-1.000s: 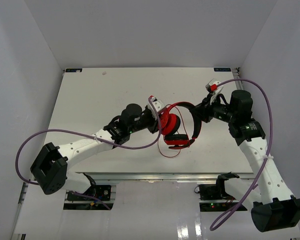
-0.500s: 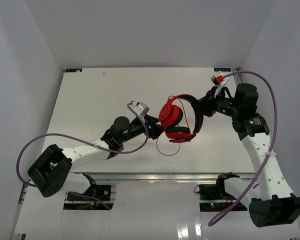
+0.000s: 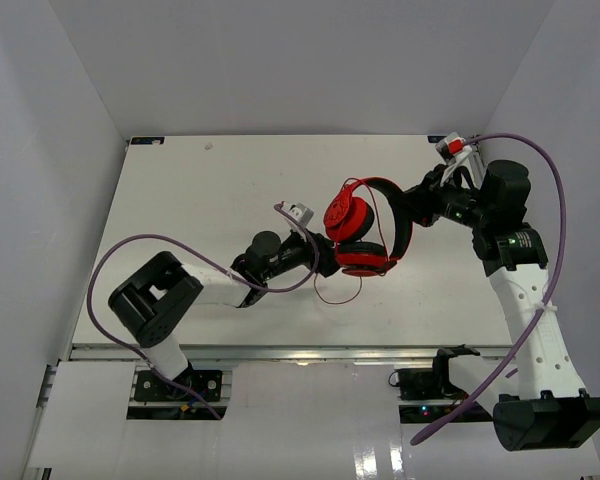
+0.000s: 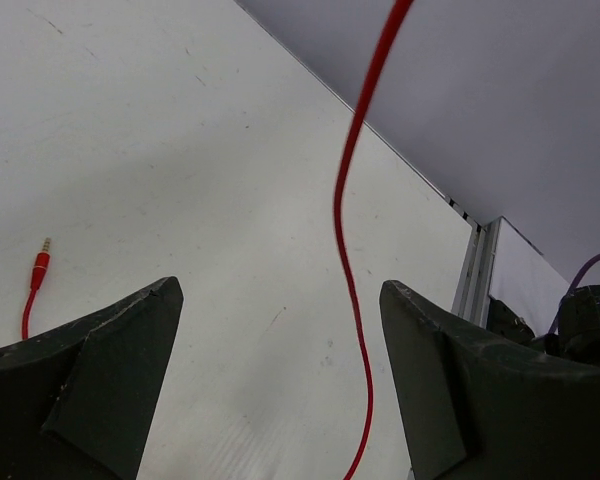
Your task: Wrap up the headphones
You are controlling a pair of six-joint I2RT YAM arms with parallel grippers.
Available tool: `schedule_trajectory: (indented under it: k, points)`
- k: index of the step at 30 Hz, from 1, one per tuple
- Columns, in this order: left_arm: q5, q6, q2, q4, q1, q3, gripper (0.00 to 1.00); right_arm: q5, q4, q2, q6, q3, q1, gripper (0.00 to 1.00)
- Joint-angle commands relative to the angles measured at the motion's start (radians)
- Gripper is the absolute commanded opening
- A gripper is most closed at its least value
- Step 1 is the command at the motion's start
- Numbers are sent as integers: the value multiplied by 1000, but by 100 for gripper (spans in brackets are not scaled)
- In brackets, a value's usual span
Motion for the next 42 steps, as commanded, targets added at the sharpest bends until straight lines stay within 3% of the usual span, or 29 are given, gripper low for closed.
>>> schedule_trajectory:
  k: [1,9,13,18,21,22,34,42]
  points:
    - [54,-63,56,119,-26,50,91,-40,29,-7,60,71,-17,8]
    - [71,-119,221,192,-103,128,85,-52,29,-16,87,78,-57,8]
    - [102,-117,264,185,-133,124,75,-53,28,-19,92,83,-79,8]
    - [90,-108,245,188,-144,37,47,13,28,-7,123,113,-127,8]
    - [86,-105,224,184,-149,-23,8,75,32,9,159,128,-141,8]
    - [88,-98,219,163,-152,-27,1,95,33,16,168,131,-144,8]
    - [37,43,106,-145,-262,6,0,357,142,39,209,81,-148,8]
    - [-89,188,-70,-419,-368,77,0,678,231,30,192,-21,-132,8]
